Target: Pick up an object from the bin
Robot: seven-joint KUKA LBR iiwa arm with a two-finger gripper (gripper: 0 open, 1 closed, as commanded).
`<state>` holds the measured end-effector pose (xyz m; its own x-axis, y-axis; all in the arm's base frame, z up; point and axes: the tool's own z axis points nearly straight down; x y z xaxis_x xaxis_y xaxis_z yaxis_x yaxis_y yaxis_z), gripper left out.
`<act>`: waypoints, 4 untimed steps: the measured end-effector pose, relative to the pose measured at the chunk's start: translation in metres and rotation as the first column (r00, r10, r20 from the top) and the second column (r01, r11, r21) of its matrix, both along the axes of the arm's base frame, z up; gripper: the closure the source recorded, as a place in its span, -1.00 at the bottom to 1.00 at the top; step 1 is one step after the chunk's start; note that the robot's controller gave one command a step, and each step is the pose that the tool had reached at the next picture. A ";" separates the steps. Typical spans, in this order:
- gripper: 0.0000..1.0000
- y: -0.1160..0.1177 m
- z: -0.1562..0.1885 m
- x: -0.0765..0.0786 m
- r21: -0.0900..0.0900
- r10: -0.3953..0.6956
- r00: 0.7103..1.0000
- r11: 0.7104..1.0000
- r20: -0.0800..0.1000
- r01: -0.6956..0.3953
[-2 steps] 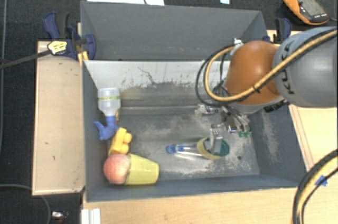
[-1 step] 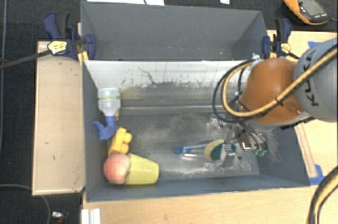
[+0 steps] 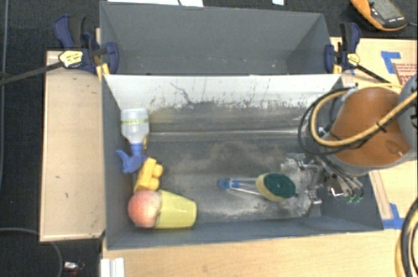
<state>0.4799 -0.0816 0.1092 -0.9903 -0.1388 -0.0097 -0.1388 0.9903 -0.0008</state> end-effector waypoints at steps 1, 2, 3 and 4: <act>-1.00 0.082 -0.041 0.002 0.013 -0.166 0.986 0.986 0.006 0.166; 1.00 0.081 -0.039 0.003 -0.003 0.077 0.997 0.997 0.010 -0.077; 1.00 0.081 -0.039 0.003 -0.003 0.076 0.997 0.997 0.010 -0.076; 1.00 0.081 -0.024 0.003 -0.002 0.075 0.997 0.997 0.010 -0.075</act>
Offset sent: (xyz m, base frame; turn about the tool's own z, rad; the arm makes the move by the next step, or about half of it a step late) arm 0.0023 0.0812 -0.0392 -0.0781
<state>0.4826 -0.0004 0.0850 -0.9770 -0.2124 -0.0194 -0.2124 0.9772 -0.0044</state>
